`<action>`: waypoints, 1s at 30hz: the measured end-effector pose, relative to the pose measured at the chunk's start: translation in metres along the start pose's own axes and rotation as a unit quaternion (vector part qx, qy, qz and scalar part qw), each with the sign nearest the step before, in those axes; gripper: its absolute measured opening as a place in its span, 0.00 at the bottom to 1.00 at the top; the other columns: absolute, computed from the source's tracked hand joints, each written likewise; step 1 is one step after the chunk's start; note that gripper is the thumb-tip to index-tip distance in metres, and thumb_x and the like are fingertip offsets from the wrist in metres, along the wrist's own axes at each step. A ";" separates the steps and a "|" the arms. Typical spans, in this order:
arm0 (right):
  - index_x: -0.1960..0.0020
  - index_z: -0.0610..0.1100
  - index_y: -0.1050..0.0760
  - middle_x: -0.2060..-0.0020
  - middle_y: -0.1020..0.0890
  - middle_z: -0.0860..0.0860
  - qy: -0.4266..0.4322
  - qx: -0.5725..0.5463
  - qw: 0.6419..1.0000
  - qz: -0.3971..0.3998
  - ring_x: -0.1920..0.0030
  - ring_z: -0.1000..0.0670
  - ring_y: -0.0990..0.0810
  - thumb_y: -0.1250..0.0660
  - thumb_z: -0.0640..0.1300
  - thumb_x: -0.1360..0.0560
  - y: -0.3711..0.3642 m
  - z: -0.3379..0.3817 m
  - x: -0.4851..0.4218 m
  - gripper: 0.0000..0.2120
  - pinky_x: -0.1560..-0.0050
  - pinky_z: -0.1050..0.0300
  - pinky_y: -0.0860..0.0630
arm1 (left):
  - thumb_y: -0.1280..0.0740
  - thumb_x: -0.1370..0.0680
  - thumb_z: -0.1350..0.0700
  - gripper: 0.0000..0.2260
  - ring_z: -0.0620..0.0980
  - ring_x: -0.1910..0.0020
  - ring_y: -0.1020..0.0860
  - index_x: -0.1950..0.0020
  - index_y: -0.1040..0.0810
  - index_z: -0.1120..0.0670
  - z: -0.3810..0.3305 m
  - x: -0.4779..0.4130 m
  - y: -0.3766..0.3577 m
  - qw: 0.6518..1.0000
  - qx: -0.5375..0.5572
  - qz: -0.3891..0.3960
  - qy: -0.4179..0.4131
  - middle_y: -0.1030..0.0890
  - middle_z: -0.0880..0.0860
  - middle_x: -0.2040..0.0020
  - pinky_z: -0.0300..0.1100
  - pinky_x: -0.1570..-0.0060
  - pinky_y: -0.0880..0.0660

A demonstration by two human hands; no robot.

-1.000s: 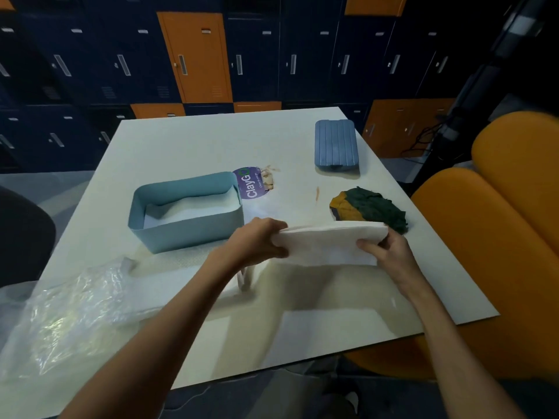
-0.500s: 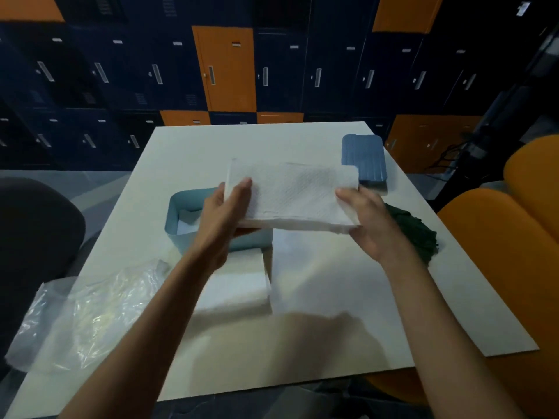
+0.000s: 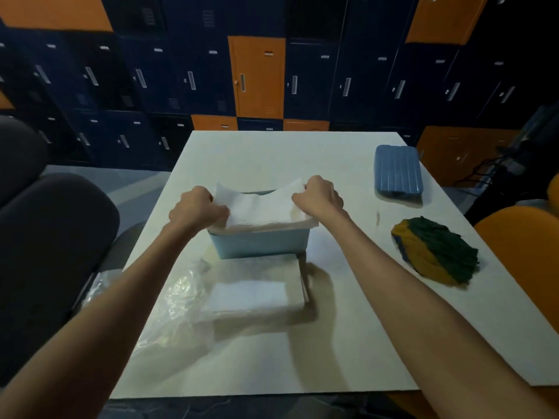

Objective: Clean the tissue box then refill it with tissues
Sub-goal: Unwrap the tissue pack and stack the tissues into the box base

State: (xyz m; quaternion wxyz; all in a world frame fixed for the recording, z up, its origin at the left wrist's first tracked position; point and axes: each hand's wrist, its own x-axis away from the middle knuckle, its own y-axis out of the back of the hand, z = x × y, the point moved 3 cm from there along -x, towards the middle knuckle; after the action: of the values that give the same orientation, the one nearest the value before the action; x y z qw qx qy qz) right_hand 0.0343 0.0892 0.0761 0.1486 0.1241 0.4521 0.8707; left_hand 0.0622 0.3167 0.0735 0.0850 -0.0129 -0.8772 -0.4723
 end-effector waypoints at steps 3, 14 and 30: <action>0.54 0.42 0.31 0.44 0.29 0.42 0.016 0.060 0.998 -0.018 0.45 0.38 0.28 0.39 0.42 0.26 -0.008 0.006 -0.001 0.03 0.51 0.50 0.29 | 0.28 0.30 0.54 0.10 0.57 0.60 0.25 0.55 0.25 0.58 0.000 0.000 -0.003 0.995 -0.099 -0.017 -0.018 0.22 0.57 0.57 0.42 0.67 0.37; 0.54 0.42 0.32 0.40 0.32 0.41 0.006 0.142 0.990 0.010 0.40 0.38 0.33 0.38 0.39 0.28 -0.028 0.002 -0.005 0.04 0.41 0.45 0.35 | 0.28 0.27 0.47 0.18 0.60 0.41 0.35 0.46 0.22 0.59 0.006 -0.004 -0.017 0.960 -0.261 -0.029 -0.099 0.33 0.58 0.42 0.48 0.49 0.38; 0.69 0.41 0.39 0.71 0.36 0.48 0.142 0.302 0.938 0.091 0.72 0.53 0.38 0.42 0.25 0.28 -0.031 0.023 -0.002 0.17 0.75 0.63 0.42 | 0.26 0.31 0.58 0.22 0.61 0.38 0.37 0.38 0.22 0.48 0.000 -0.024 -0.022 0.955 -0.286 0.036 -0.075 0.34 0.57 0.40 0.57 0.42 0.36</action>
State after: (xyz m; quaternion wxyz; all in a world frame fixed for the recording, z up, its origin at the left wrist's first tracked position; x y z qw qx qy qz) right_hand 0.0484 0.1230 0.0634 -0.0420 0.0788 0.6973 0.7112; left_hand 0.0839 0.3058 0.0515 0.0281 -0.1035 -0.7086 -0.6974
